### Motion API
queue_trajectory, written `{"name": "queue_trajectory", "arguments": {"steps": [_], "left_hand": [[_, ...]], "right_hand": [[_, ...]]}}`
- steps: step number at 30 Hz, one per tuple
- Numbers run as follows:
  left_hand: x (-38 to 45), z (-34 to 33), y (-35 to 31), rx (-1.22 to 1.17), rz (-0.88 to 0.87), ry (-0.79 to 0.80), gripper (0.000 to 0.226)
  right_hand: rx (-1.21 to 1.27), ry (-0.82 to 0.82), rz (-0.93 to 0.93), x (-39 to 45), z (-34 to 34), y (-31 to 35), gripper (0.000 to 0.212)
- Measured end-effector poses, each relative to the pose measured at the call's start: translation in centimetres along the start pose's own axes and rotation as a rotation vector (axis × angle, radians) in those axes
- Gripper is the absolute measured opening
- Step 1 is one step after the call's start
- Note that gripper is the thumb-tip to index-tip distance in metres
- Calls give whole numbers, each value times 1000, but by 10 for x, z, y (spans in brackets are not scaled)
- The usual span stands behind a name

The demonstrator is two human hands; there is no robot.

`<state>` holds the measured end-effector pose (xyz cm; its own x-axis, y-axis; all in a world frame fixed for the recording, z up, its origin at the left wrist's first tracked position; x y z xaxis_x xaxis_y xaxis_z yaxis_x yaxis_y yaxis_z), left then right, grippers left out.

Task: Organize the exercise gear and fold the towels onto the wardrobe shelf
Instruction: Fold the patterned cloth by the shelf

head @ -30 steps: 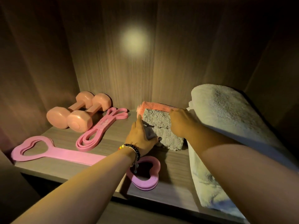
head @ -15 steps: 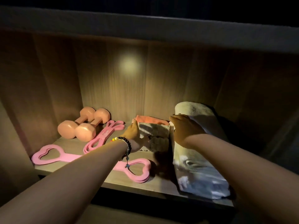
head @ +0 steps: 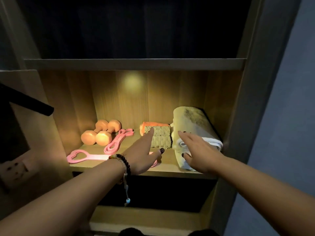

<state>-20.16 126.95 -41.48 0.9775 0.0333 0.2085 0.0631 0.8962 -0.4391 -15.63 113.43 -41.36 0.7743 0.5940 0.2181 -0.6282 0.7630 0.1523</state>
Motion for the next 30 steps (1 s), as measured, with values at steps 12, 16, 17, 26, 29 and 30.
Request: {"name": "queue_trajectory", "arguments": {"steps": [12,16,17,26,29,30], "left_hand": [[-78,-55,-45,262,-289,14,80],[-70,-76,-66,231,-356,5,79],[-66,-82,-72,221,-376,-5,79],[-11,-159,-148,323,-696,80,85],[17,-174,-181,279,-807,119,84],[25,-178,-192,254,-840,138,83]], "right_hand": [[147,-33,-88,-107,-34,-16,71],[76,-51,-112,-127,-39,-31,72],[48,-41,-117,-127,-43,-36,74],[-59,-27,-312,-144,-54,-142,80],[-69,30,-427,-162,-59,-191,80],[-70,45,-459,-168,-59,-207,80]]}}
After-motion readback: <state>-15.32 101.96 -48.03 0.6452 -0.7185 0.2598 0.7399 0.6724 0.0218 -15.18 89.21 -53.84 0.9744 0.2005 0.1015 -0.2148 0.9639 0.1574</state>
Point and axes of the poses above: each hand's wrist, its own x-axis towards the middle knuckle, its own z-axis out of the back of the hand, y = z × x, the point moved 10 cm from there along x, towards the middle knuckle, and after that the axes turned 5 degrees about -y, right-handed, at the moved point
